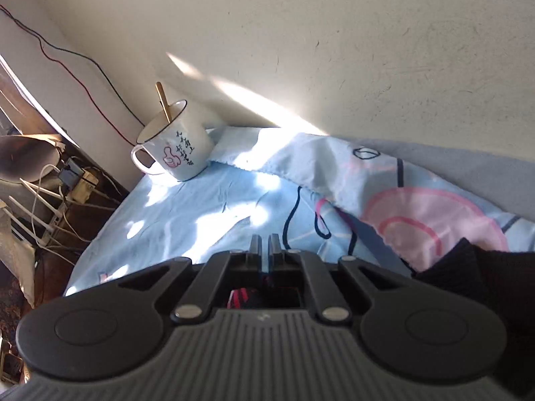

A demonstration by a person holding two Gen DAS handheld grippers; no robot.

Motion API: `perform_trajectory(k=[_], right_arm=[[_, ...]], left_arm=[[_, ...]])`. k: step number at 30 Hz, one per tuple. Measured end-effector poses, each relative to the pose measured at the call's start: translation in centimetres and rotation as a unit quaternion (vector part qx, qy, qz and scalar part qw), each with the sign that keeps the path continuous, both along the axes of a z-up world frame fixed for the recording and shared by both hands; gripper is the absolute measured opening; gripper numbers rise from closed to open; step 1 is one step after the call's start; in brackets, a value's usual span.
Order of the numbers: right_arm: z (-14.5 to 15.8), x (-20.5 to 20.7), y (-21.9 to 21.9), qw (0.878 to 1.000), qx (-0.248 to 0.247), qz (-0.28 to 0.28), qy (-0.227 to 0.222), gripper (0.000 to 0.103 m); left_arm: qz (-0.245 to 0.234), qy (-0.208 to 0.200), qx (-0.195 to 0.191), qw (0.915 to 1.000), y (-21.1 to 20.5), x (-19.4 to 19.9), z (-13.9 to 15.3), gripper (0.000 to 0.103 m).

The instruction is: Fold small clothes

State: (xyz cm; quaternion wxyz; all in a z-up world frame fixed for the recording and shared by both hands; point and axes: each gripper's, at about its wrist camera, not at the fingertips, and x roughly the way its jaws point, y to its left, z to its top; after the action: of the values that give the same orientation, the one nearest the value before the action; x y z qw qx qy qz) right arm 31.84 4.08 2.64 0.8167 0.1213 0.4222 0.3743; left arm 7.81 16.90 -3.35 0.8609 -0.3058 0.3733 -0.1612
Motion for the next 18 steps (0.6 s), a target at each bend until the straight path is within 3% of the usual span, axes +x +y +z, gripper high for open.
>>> perform_trajectory(k=[5,12,14,18], right_arm=[[2.0,-5.2,-4.4,0.999,0.011,0.038,-0.021,0.009],[-1.6,-11.9,-1.8,0.993,-0.027,0.118,0.006,0.009],[-2.6,-12.2,-0.4,0.995,-0.041,0.096,-0.001,0.009],[-3.8,-9.8,0.1,0.994,0.014,0.078,0.069,0.005]], left_arm=[[0.038,-0.001,0.005,0.9993,0.8,-0.8,0.4,0.005],[0.061,-0.004,0.015,0.9980,1.2,-1.0,0.5,0.006],[0.064,-0.002,0.021,0.9977,1.0,-0.9,0.5,0.006],[0.069,-0.011,0.028,0.9972,1.1,-1.2,0.7,0.006]])
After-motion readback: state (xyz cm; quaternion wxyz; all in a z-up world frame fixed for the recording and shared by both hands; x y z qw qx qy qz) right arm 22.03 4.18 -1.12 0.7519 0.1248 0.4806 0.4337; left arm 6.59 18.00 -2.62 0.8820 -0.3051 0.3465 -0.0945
